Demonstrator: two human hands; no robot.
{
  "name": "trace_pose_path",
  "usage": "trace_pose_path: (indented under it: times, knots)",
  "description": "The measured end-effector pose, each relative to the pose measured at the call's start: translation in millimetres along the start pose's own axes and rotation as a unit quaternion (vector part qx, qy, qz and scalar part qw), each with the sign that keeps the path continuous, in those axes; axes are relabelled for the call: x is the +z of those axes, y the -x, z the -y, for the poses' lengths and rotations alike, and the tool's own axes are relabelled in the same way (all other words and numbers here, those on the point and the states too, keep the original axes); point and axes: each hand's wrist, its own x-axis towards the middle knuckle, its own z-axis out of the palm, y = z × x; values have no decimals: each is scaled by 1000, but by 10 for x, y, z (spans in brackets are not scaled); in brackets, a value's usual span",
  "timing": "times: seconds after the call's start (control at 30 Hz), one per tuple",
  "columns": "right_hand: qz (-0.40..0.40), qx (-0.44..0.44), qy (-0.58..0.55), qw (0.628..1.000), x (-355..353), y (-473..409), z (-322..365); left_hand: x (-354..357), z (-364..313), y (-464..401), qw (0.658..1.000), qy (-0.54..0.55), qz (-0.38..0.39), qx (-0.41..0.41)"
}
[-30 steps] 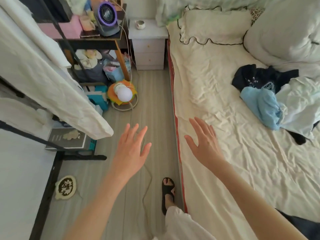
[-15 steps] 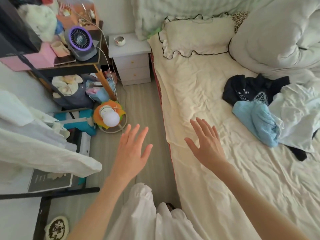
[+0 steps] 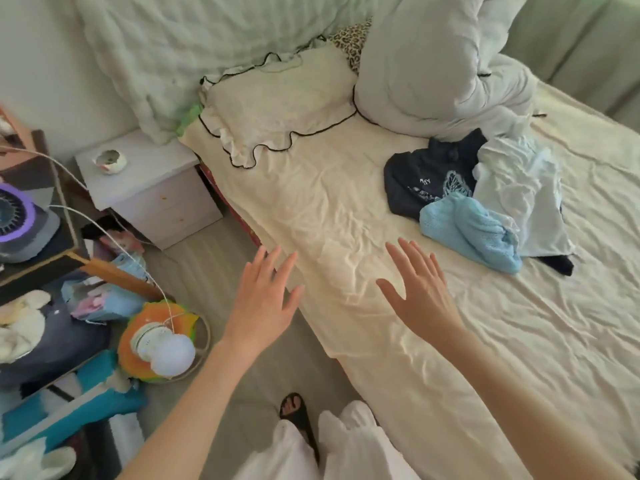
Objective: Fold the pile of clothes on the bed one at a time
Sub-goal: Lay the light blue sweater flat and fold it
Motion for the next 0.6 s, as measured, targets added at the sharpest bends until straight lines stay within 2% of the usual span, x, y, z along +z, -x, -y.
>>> trace_pose_path:
  times: [0.23,0.43,0.6]
  knots:
    - [-10,122,5,992,133,-515,-736,415,-55,-966,993,10,101,57]
    - [34,233,38,971,393,-1242,-2021,1148,-367,-1986,984,24,166,61]
    - [111,271,88,952,689,-1847,-3111,1839,-729,-2634,977,70,188,70]
